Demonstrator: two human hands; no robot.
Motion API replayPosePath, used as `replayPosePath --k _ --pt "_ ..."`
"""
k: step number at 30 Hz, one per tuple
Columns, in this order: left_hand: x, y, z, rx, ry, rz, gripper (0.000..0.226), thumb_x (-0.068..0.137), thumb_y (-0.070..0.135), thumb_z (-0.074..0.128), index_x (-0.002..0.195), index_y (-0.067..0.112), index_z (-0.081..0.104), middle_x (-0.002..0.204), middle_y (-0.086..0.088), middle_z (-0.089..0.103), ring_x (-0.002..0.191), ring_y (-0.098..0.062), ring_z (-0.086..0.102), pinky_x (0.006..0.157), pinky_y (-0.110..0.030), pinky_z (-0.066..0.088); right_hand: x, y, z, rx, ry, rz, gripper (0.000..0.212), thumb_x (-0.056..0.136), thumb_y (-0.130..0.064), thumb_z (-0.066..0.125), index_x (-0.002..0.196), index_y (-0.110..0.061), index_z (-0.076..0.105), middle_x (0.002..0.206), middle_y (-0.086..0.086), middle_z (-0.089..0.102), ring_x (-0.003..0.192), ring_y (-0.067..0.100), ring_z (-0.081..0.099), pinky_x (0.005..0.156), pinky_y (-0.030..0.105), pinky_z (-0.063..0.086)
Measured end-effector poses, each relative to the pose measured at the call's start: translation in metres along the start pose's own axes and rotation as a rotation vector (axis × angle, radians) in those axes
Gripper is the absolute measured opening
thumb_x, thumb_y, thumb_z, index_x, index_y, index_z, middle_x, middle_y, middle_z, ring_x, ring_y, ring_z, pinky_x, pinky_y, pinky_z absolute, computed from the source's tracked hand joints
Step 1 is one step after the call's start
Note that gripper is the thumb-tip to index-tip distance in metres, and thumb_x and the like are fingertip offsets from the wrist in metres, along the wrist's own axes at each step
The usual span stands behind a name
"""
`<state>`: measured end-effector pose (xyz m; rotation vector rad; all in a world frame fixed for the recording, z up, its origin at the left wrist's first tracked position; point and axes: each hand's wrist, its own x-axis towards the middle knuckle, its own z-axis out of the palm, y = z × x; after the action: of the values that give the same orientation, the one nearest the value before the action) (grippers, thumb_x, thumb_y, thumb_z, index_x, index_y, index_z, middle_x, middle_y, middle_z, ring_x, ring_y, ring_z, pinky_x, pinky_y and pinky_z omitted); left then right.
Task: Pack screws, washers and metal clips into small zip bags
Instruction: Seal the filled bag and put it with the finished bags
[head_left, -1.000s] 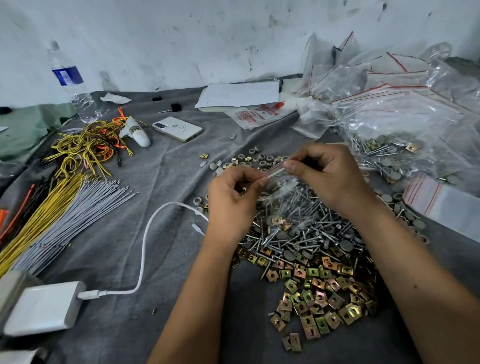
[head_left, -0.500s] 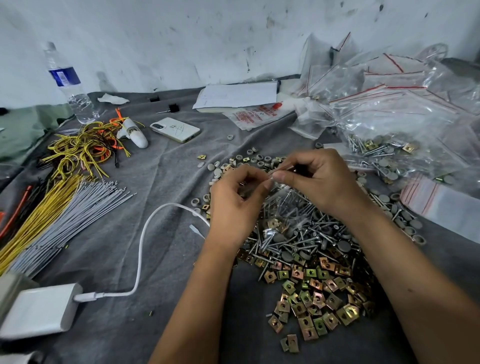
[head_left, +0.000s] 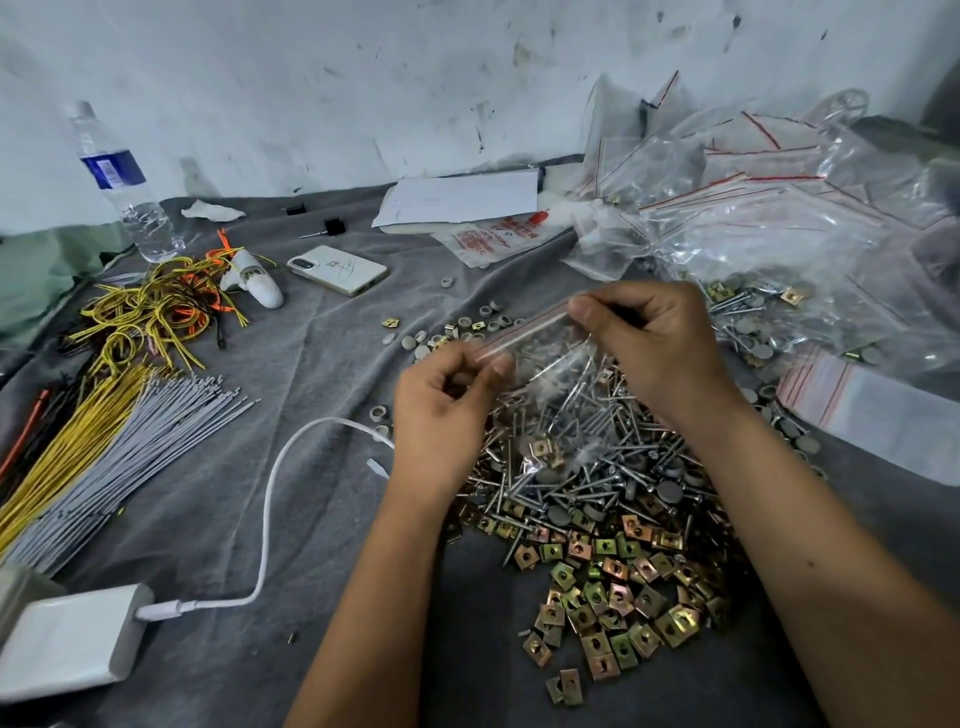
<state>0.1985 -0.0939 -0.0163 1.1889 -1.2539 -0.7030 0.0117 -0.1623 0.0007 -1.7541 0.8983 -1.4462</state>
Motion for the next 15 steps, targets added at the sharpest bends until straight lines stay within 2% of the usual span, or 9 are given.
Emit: replayPosePath --k 2,4,7,10,11,13,15 --pt "-0.003 0.004 0.003 -0.01 0.027 0.008 0.022 0.091 0.036 0.074 0.08 0.017 0.072 0.078 -0.019 0.067 0.068 -0.023 0.053 0.064 -0.034 0.042 -0.001 0.0 0.003 0.004 0.043 0.019 0.007 0.093 -0.021 0.073 0.097 -0.025 0.077 0.075 0.001 0.075 0.056 0.022 0.065 0.049 0.025 0.051" --pt "-0.004 0.011 0.009 0.013 0.067 0.012 0.023 0.097 0.029 0.07 0.08 0.014 0.07 0.079 -0.023 0.065 0.067 -0.026 0.055 0.063 -0.037 0.044 -0.001 -0.001 0.004 0.026 0.064 0.037 0.007 0.095 -0.021 0.071 0.097 -0.025 0.077 0.073 0.001 0.074 0.053 0.019 0.064 0.046 0.023 0.05" --pt "0.007 0.029 0.029 0.071 0.13 0.039 0.023 0.104 0.025 0.061 0.085 0.015 0.069 0.079 -0.013 0.069 0.071 -0.027 0.063 0.061 -0.039 0.047 0.011 -0.007 -0.003 0.077 0.1 0.017 0.01 0.098 -0.021 0.068 0.097 -0.018 0.078 0.067 0.002 0.07 0.046 0.011 0.058 0.041 0.022 0.045" --pt "0.03 0.055 0.066 0.07 0.232 0.085 0.018 0.105 0.034 0.057 0.106 0.017 0.061 0.096 0.007 0.066 0.083 -0.002 0.061 0.07 -0.022 0.046 0.049 -0.012 -0.032 0.147 0.22 0.068 0.013 0.097 -0.023 0.069 0.091 -0.015 0.078 0.065 0.004 0.069 0.046 0.013 0.056 0.042 0.023 0.044" --pt "0.038 0.062 0.081 0.116 0.259 0.118 0.02 0.104 0.039 0.056 0.112 0.02 0.057 0.104 0.011 0.063 0.092 0.001 0.06 0.076 -0.022 0.047 0.067 -0.012 -0.047 0.175 0.294 0.096 0.014 0.096 -0.021 0.069 0.088 -0.013 0.077 0.064 0.006 0.069 0.046 0.015 0.056 0.043 0.023 0.044" --pt "0.054 0.07 0.114 0.249 0.23 0.189 0.026 0.104 0.041 0.052 0.121 0.021 0.054 0.118 0.005 0.06 0.109 -0.011 0.058 0.09 -0.033 0.048 0.1 -0.004 -0.087 0.275 0.462 0.182 0.013 0.097 -0.008 0.065 0.087 -0.002 0.071 0.064 0.012 0.066 0.047 0.019 0.056 0.047 0.025 0.044" --pt "0.066 0.072 0.153 0.386 0.097 0.272 0.031 0.104 0.038 0.051 0.125 0.017 0.058 0.128 -0.006 0.058 0.121 -0.024 0.051 0.097 -0.039 0.042 0.118 0.01 -0.133 0.288 0.577 0.311 0.005 0.097 0.004 0.06 0.094 0.001 0.064 0.073 0.017 0.062 0.053 0.023 0.059 0.052 0.029 0.049"
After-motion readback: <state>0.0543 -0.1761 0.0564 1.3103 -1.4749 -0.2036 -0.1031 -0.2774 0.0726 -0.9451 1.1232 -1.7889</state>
